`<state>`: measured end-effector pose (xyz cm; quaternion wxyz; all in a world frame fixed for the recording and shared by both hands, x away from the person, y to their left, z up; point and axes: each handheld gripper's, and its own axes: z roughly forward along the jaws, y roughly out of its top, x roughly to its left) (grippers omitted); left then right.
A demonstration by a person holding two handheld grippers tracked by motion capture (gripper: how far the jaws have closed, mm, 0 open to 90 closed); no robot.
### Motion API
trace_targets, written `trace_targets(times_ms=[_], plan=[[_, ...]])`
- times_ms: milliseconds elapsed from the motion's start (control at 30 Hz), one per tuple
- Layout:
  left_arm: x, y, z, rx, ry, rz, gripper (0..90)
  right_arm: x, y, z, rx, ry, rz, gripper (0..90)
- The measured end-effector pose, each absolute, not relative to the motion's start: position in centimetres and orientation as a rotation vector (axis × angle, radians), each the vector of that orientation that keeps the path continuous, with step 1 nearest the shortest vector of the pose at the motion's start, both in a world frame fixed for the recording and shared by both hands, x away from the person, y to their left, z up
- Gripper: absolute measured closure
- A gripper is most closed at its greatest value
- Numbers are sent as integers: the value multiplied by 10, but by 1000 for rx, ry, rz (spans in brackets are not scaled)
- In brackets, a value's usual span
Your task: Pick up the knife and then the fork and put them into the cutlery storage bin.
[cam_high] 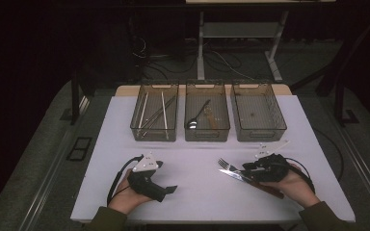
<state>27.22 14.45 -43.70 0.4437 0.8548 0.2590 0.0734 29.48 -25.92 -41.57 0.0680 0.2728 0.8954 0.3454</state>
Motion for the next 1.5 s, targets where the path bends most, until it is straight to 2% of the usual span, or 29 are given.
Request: trace_targets(times_ms=[333, 833, 1367, 1500], plan=[[272, 144, -438, 2119, 644, 178, 1, 300, -276, -417, 847, 2780, 870, 687], [273, 144, -438, 2122, 645, 177, 1, 301, -270, -426, 774, 2869, 764, 705], [272, 144, -438, 2123, 643, 177, 1, 325, -229, -419, 678, 3055, 243, 713], [272, 144, -438, 2123, 643, 177, 1, 329, -219, -419, 653, 3065, 122, 766]])
